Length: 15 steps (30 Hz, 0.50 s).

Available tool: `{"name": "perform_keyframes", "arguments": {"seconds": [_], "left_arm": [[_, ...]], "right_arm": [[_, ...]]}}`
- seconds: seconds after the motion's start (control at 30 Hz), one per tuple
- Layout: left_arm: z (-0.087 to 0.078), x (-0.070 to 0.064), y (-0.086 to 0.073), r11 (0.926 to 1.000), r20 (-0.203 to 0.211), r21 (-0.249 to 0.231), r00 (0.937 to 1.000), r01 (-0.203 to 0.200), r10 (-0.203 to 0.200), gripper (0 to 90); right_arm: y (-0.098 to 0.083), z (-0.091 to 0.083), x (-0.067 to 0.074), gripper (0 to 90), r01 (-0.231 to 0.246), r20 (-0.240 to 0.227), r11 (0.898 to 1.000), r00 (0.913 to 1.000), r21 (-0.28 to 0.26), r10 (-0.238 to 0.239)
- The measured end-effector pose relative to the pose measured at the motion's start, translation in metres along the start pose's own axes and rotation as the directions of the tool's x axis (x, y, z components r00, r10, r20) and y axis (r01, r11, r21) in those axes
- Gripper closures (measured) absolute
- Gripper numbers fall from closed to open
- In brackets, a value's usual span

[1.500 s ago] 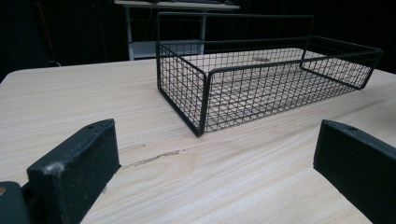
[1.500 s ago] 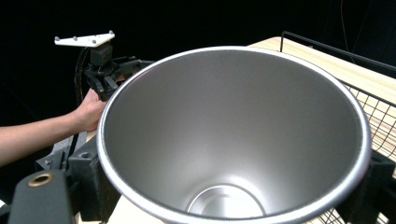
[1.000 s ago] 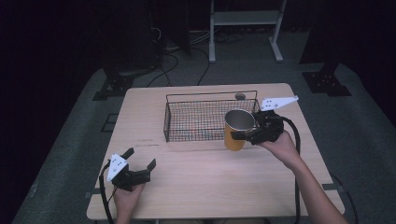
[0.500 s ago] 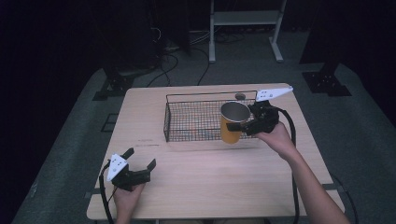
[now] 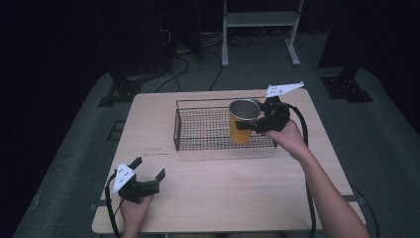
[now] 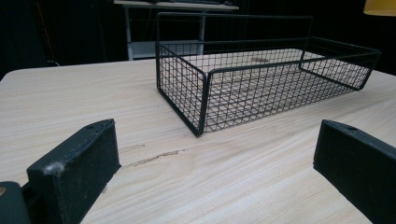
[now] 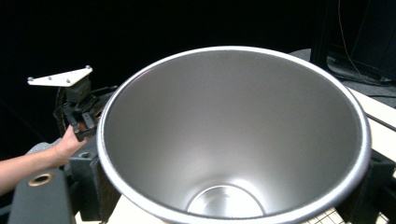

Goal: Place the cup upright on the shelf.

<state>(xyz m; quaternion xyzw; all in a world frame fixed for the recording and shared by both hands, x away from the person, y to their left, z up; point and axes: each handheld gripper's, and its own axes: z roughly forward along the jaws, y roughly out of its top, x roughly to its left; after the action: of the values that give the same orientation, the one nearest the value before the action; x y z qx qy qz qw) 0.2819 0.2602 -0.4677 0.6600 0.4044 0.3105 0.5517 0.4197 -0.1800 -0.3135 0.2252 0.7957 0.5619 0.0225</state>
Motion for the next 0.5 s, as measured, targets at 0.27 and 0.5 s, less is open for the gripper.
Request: {"name": "perform_keyframes", "arguments": {"seconds": [0.27, 0.5], "left_arm": [[0.0, 0.0, 0.0, 1.0, 0.0, -0.001, 1.0, 0.002, -0.002, 0.0], [0.0, 0.0, 0.0, 1.0, 0.002, -0.003, 1.0, 0.004, -0.004, 0.0]], "right_arm": [[0.005, 0.008, -0.01, 12.7, -0.007, 0.02, 1.0, 0.9998, 0.01, 0.007], [0.011, 0.018, -0.023, 12.6, -0.015, 0.045, 1.0, 0.9989, 0.024, 0.014]]}}
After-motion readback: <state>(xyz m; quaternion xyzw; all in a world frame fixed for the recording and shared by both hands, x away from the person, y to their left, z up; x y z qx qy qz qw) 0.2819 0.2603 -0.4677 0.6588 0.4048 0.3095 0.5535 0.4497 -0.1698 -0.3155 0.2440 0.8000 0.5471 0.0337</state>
